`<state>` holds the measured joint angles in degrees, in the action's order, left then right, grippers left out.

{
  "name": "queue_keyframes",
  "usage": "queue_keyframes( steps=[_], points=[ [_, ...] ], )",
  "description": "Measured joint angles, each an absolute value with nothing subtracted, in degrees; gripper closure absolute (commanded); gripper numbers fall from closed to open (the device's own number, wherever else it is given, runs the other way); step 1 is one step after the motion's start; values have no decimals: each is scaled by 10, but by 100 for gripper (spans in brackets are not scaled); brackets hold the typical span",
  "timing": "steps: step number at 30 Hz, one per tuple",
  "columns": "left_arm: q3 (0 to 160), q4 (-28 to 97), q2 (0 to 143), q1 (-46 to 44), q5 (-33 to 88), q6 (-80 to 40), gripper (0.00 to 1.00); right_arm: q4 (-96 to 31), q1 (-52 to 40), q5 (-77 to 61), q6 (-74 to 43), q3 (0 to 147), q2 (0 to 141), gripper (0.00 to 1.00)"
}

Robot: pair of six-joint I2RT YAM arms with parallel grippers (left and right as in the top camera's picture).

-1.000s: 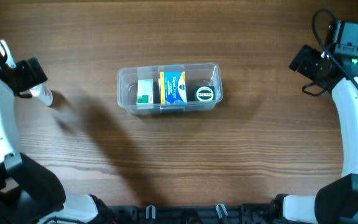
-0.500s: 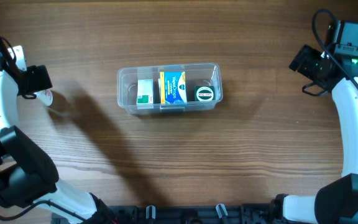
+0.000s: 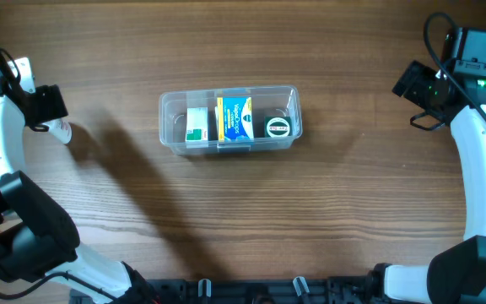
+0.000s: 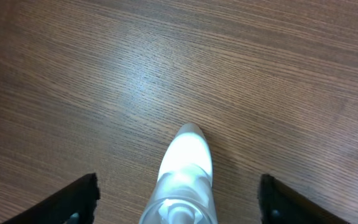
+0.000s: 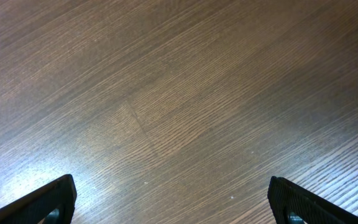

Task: Pack container
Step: 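Move the left gripper to the white spray bottle and grasp it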

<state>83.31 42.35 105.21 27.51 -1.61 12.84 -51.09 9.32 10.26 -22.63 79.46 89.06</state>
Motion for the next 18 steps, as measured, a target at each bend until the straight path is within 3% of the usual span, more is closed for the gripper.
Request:
queue_keyframes(
  steps=[9,15,18],
  points=[
    [833,429,1052,275,-16,130,53,-511,93,103,-226,795,891,0],
    [833,428,1052,275,-16,130,60,-511,93,103,-226,795,891,0],
    [833,428,1052,275,-16,131,71,-511,93,103,-226,795,891,0]
  ],
)
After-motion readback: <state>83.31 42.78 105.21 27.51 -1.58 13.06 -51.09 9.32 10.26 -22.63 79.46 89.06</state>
